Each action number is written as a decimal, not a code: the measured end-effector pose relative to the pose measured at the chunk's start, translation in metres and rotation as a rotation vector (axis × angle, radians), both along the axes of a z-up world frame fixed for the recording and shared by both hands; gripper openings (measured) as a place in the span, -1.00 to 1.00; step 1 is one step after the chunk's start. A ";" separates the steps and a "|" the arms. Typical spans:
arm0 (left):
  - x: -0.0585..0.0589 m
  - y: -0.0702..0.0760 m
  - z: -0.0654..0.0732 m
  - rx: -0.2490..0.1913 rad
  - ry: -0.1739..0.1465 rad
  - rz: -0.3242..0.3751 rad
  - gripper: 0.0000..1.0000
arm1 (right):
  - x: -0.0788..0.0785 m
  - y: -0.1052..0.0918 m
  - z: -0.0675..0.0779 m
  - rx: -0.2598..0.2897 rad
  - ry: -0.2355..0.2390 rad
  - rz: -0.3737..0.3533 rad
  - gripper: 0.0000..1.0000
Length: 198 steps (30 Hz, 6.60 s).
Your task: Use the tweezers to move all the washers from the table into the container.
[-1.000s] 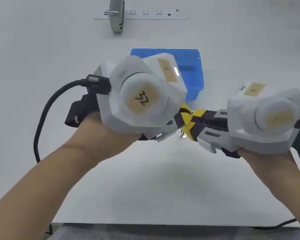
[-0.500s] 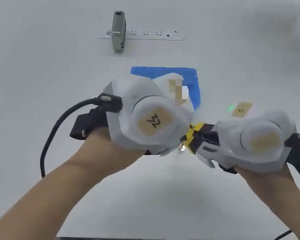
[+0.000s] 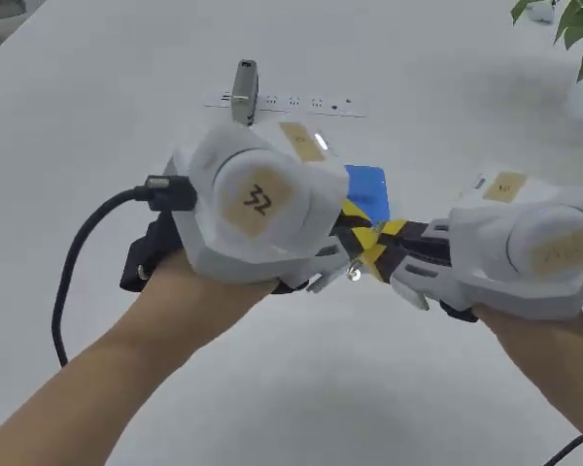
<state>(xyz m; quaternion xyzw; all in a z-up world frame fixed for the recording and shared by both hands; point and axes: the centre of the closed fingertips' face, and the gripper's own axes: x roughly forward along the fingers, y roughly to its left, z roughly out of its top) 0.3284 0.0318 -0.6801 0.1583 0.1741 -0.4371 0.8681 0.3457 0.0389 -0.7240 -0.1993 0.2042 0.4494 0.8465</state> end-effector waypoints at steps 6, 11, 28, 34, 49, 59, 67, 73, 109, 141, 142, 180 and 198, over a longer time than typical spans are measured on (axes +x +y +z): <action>-0.004 0.031 0.000 -0.043 0.037 0.126 -0.67 | 0.012 0.004 0.014 -0.001 -0.038 0.016 -0.96; -0.016 0.058 -0.011 -0.056 0.071 0.216 -0.55 | 0.031 0.006 0.021 0.019 -0.048 0.010 -0.96; -0.068 0.111 -0.041 -0.058 0.198 0.432 -0.11 | 0.093 0.003 -0.009 0.006 -0.022 -0.105 -0.95; -0.077 0.117 -0.049 -0.040 0.219 0.465 -0.01 | 0.104 0.005 -0.031 -0.021 0.003 -0.123 -0.95; -0.078 0.116 -0.051 -0.072 0.240 0.511 0.39 | 0.106 0.007 -0.067 -0.035 0.084 -0.146 -0.95; -0.076 0.123 -0.052 -0.077 0.246 0.539 0.54 | 0.102 0.007 -0.073 -0.031 0.119 -0.151 -0.93; -0.058 0.115 -0.033 -0.067 0.180 0.490 0.52 | 0.094 0.003 -0.050 -0.023 0.073 -0.144 -0.93; -0.045 0.098 -0.017 -0.061 0.149 0.410 0.37 | 0.075 0.005 -0.021 -0.028 0.000 -0.114 -0.94; -0.041 0.003 -0.025 0.160 0.125 -0.067 -0.95 | -0.039 0.006 -0.036 -0.234 -0.063 0.021 -0.93; -0.029 0.023 -0.112 0.343 0.104 -0.290 -1.00 | -0.059 -0.033 -0.053 -0.090 0.077 -0.130 -0.69; -0.029 0.027 -0.116 0.363 0.116 -0.297 -1.00 | -0.062 -0.036 -0.048 -0.047 0.086 -0.158 -0.68; -0.027 0.079 -0.164 0.486 0.334 -0.104 -0.50 | -0.103 -0.118 -0.018 0.177 0.107 -0.515 -0.22; -0.062 0.132 -0.049 0.031 0.175 0.462 0.66 | -0.101 -0.125 -0.014 0.204 0.051 -0.560 0.16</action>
